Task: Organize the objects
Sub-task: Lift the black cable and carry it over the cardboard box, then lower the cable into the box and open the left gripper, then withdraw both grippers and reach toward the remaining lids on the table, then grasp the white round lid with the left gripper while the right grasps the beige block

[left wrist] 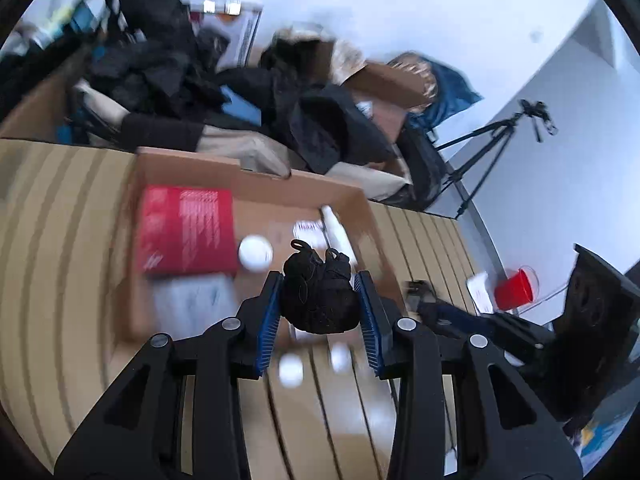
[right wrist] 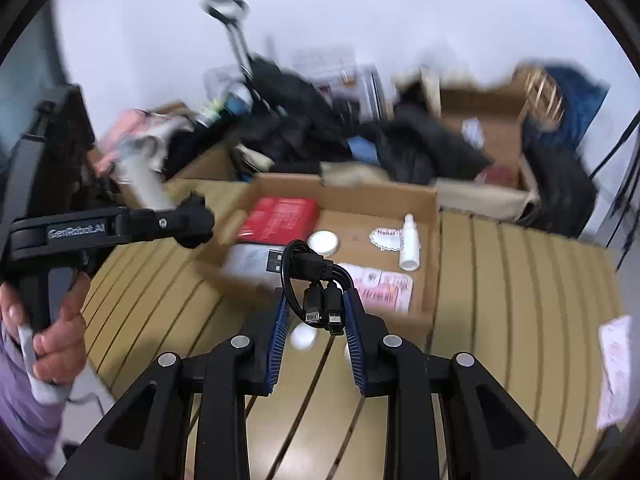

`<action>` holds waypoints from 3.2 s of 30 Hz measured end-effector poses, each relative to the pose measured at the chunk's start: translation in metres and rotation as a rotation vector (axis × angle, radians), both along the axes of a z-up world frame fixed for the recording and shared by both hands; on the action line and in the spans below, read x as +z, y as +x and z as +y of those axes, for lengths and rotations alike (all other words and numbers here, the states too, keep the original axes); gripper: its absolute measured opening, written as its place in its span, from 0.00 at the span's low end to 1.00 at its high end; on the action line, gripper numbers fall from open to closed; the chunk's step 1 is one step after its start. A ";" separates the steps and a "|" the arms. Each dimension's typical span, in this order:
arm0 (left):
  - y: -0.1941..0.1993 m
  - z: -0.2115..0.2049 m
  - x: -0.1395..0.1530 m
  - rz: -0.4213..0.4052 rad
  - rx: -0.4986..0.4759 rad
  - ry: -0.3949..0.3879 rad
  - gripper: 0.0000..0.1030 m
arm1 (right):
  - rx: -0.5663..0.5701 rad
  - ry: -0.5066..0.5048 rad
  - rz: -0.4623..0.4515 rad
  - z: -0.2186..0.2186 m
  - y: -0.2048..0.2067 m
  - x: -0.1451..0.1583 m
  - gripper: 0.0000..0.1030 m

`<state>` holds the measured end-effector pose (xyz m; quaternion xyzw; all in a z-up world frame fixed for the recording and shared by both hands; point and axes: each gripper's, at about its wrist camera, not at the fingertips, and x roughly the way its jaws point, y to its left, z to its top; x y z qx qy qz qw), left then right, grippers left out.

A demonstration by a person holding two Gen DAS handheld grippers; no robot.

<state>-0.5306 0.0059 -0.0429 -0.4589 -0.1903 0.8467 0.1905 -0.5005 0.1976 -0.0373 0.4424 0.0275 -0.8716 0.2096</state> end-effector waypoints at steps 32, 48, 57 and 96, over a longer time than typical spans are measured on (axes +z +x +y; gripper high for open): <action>0.140 -0.044 0.162 0.064 0.079 -0.421 1.00 | -0.009 0.209 0.061 0.031 0.060 0.133 0.87; 0.478 -0.051 0.094 0.315 0.161 -0.400 1.00 | -0.027 -0.042 0.318 0.055 0.422 0.066 0.87; 0.480 -0.034 0.069 0.275 0.120 -0.449 1.00 | -0.016 -0.086 0.278 0.053 0.443 0.046 0.87; 0.089 0.067 -0.120 0.078 0.000 -0.377 0.72 | -0.043 0.021 0.064 0.066 0.078 -0.111 0.51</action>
